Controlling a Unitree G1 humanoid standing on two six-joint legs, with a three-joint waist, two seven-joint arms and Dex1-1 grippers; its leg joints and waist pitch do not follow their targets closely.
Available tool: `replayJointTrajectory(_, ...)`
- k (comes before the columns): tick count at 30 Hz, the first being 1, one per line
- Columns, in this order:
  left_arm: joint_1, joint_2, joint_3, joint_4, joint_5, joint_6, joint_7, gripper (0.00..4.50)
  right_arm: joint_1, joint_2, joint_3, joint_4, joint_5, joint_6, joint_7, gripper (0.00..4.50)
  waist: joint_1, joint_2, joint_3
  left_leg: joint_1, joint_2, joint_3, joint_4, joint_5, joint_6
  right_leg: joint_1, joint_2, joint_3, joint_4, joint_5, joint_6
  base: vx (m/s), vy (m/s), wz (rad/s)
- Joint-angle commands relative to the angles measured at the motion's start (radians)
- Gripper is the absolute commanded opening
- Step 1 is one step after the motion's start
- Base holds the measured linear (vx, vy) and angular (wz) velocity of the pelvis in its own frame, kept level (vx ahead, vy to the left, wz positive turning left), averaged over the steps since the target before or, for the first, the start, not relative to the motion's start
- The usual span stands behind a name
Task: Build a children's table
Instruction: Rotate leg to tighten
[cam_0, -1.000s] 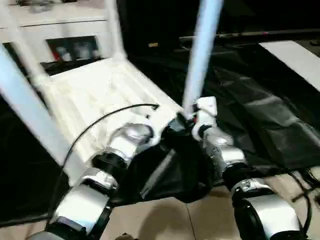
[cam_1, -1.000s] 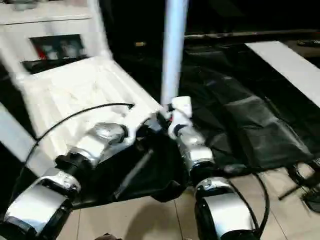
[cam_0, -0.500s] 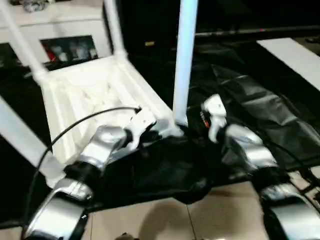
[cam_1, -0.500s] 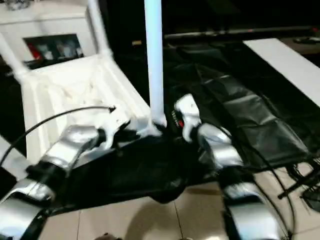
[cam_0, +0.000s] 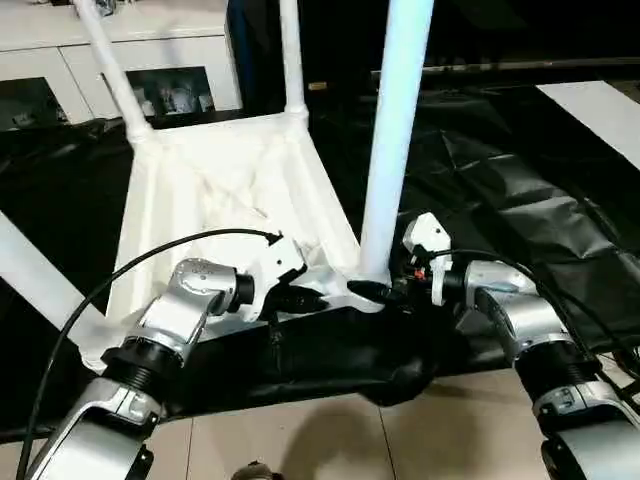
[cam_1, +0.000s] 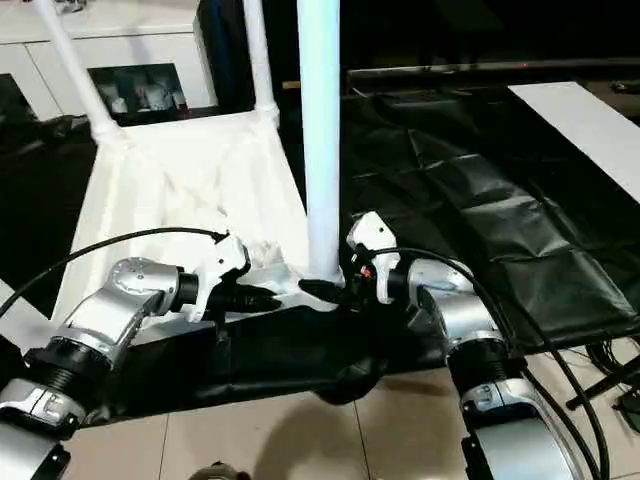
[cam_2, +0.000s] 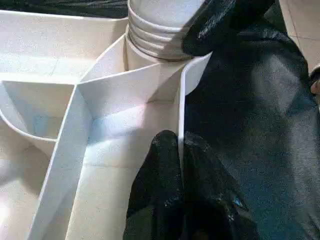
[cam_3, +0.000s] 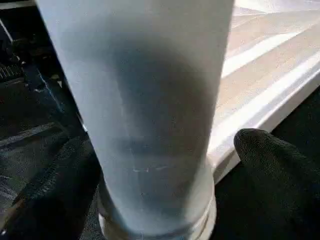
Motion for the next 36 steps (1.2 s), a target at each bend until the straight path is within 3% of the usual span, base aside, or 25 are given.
replayJointTrajectory(1,-0.016,-0.017,0.017,-0.065,-0.065,-0.016,-0.041,0.00,-0.016,0.004,0.005,-0.003,0.000,0.013,0.015,4.26,-0.005,-0.016,-0.075,0.010,0.028,-0.004,-0.065,-0.183,0.070,0.057,-0.058,0.049,-0.062,-0.252,-0.209,0.000,0.000,0.00)
replayJointTrajectory(10,-0.007,-0.012,0.021,-0.077,-0.055,-0.002,-0.030,0.00,-0.031,0.013,0.017,0.030,-0.014,0.005,0.025,3.56,-0.004,-0.026,-0.077,0.007,0.028,-0.003,-0.062,-0.148,0.081,0.056,-0.058,0.050,-0.058,-0.235,-0.209,0.000,0.000,0.00)
replayJointTrajectory(11,-0.005,-0.012,0.022,-0.078,-0.055,0.000,-0.029,0.00,-0.033,0.014,0.017,0.034,-0.015,0.003,0.024,3.29,-0.004,-0.024,-0.077,0.007,0.028,-0.003,-0.062,-0.146,0.082,0.056,-0.059,0.049,-0.057,-0.234,-0.211,0.000,0.000,0.00)
replayJointTrajectory(16,0.000,-0.012,0.024,-0.085,-0.056,0.004,-0.027,0.00,-0.035,0.015,0.024,0.042,-0.026,-0.003,0.026,3.10,-0.003,-0.025,-0.080,0.001,0.027,-0.002,-0.056,-0.112,0.099,0.055,-0.056,0.049,-0.049,-0.179,-0.221,0.000,0.000,0.00)
replayJointTrajectory(17,0.000,-0.011,0.024,-0.085,-0.056,0.004,-0.027,0.00,-0.035,0.015,0.024,0.043,-0.027,-0.004,0.027,2.86,-0.004,-0.025,-0.079,0.001,0.027,-0.002,-0.056,-0.121,0.100,0.055,-0.056,0.049,-0.051,-0.192,-0.219,0.000,0.000,0.00)
replayJointTrajectory(25,0.002,-0.011,0.026,-0.086,-0.054,0.012,-0.021,0.00,-0.031,0.026,0.027,0.091,-0.052,-0.027,-0.008,2.73,-0.006,-0.024,-0.077,0.002,0.027,-0.003,-0.058,-0.151,0.083,0.053,-0.058,0.049,-0.055,-0.235,-0.209,0.000,0.000,0.00)
replayJointTrajectory(28,-0.036,-0.058,0.054,0.018,0.000,0.000,0.149,0.00,-0.044,0.090,-0.058,0.173,-0.015,-0.020,-0.201,2.72,-0.015,-0.023,-0.076,0.002,0.025,-0.004,-0.059,-0.152,0.076,0.052,-0.057,0.050,-0.057,-0.235,-0.211,0.000,0.000,0.00)
replayJointTrajectory(30,-0.061,-0.088,0.064,0.072,0.015,0.003,0.221,0.00,-0.043,0.119,-0.082,0.194,-0.007,-0.012,-0.278,2.72,-0.017,-0.026,-0.077,0.006,0.024,-0.006,-0.060,-0.161,0.057,0.055,-0.060,0.049,-0.061,-0.269,-0.199,0.000,0.000,0.00)
replayJointTrajectory(36,-0.171,-0.211,0.113,0.254,0.047,0.023,0.523,0.00,-0.087,0.221,-0.127,0.297,-0.032,0.019,-0.630,2.72,-0.018,-0.024,-0.076,0.008,0.018,-0.005,-0.060,-0.185,0.043,0.054,-0.060,0.049,-0.071,-0.323,-0.171,0.000,0.000,0.00)
